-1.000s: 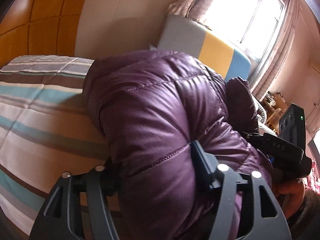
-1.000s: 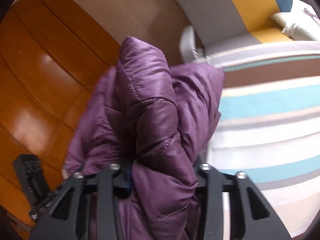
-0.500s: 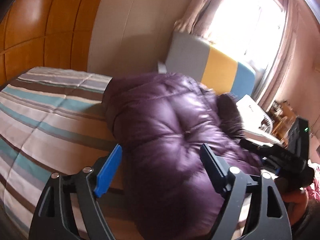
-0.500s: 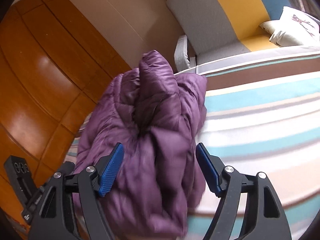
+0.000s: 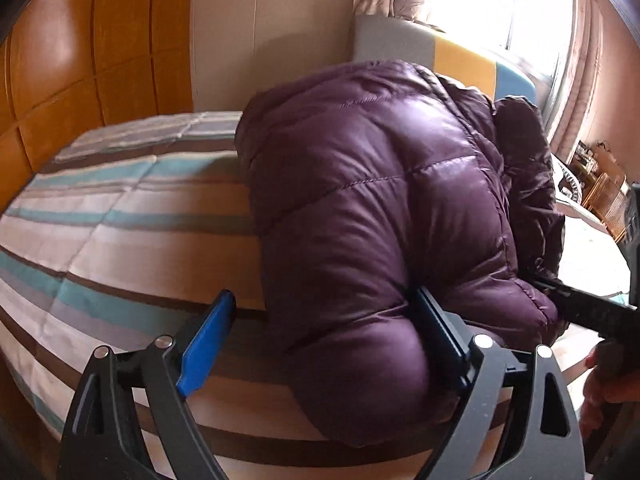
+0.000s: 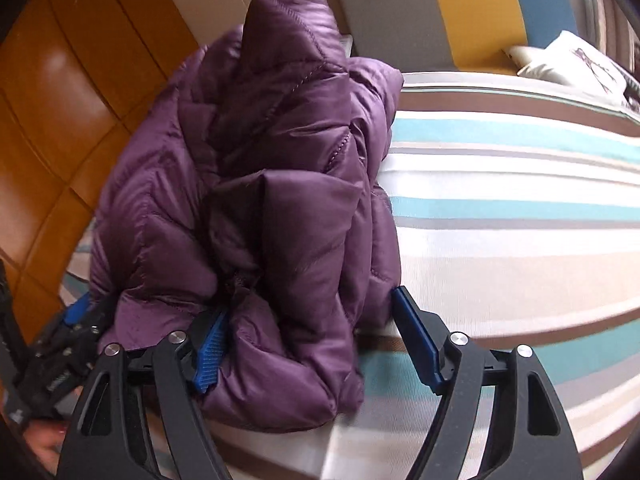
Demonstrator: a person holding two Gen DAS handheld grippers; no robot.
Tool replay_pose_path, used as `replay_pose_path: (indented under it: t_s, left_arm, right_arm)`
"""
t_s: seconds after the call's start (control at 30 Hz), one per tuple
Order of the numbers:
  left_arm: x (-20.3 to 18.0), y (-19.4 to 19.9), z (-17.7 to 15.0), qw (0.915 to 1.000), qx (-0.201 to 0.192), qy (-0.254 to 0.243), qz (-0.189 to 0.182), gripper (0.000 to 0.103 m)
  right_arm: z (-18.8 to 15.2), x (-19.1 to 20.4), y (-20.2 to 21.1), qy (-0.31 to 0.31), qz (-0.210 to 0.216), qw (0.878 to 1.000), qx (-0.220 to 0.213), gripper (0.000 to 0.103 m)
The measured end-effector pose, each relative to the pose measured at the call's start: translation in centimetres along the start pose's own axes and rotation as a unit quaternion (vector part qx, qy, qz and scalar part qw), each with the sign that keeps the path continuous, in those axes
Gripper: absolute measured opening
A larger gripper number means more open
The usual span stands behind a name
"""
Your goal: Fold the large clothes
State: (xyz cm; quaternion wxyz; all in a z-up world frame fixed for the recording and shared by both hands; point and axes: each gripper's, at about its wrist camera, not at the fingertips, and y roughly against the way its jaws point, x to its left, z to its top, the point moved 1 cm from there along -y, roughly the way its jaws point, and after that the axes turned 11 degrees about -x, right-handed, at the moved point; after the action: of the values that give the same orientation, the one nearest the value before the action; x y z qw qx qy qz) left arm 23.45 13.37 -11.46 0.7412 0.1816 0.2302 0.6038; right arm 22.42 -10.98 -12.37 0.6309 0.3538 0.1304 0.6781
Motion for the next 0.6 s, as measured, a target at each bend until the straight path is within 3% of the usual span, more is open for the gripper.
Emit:
replay_pose_path:
  t_s: [0.17,0.27,0.33,0.6]
  left_arm:
    - [-0.5,0.6,0.6,1.0,-0.001,0.007,0.006,0.089]
    - [-1.0,2.3,0.8,0.9998,-0.009,0.011,0.011,0.101]
    - [-1.3,3.6,0.6,0.9995,-0.02,0.012,0.02,0.101]
    - [-3.0,8.6,-0.4,0.9983,-0.037,0.002,0.046,0.101]
  right_arm:
    - [0.4,0.1,1.2,-0.011,-0.001,1.0,-0.008,0.081]
    - [0.6,0.7,2.7,0.002,-0.009,0.999,-0.035,0.081]
    - [0.4,1.3,4.1,0.015,-0.011,0.999,-0.049,0.088]
    - [-0.9,3.5,9.0,0.067,-0.014,0.994,-0.086,0.097]
